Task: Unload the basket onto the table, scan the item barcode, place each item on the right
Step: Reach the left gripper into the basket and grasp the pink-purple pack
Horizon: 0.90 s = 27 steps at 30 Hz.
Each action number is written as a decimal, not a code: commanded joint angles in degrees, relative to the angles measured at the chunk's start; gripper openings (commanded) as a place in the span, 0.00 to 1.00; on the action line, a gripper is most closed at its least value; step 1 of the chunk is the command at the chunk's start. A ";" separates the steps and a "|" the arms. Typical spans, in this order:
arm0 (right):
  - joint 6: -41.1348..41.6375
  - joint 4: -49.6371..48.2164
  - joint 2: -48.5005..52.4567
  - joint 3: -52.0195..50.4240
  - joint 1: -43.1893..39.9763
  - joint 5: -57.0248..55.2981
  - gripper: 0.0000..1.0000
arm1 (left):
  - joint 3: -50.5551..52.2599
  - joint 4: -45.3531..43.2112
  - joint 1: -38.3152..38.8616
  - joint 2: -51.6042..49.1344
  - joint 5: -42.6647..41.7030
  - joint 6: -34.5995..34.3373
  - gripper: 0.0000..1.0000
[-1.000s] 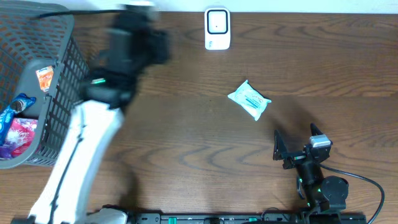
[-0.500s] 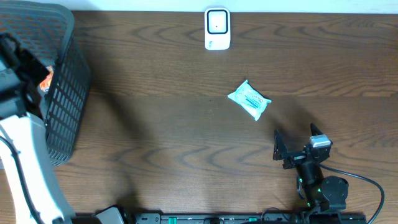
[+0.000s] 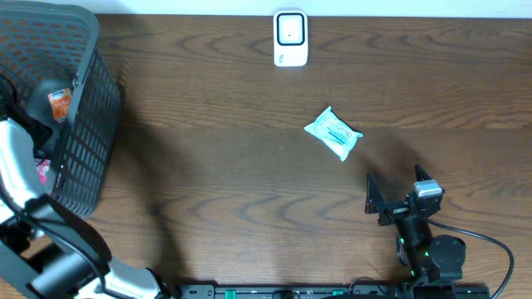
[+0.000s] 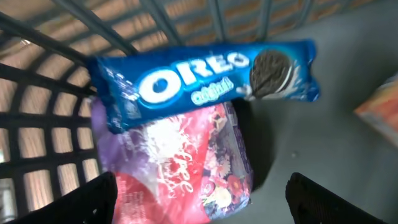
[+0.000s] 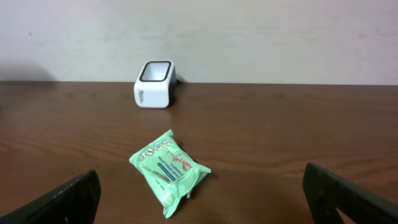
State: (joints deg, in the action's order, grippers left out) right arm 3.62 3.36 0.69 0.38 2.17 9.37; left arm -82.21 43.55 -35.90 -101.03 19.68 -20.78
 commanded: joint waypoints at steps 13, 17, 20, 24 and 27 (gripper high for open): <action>-0.50 0.26 -0.31 -0.09 0.28 -0.07 0.99 | 0.79 1.86 -1.05 -15.61 2.01 -0.35 0.48; -0.50 0.26 -0.31 -0.07 0.28 -0.07 0.99 | 0.76 2.19 -1.05 -15.41 2.01 -0.33 0.08; -0.48 0.26 -0.31 -0.09 0.28 -0.07 0.99 | 0.02 3.17 -1.03 -14.27 0.13 -0.35 0.07; -0.50 0.26 -0.31 -0.07 0.28 -0.07 0.99 | -1.11 4.02 -0.98 -9.44 -9.90 -0.37 0.07; -0.50 0.24 -0.31 -0.07 0.28 -0.07 0.99 | -1.33 2.60 -0.98 -2.67 -21.66 -0.35 0.07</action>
State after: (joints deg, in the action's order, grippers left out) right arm 3.62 3.36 0.69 0.38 2.17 9.37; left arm -82.52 47.20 -37.10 -111.09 12.82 -20.88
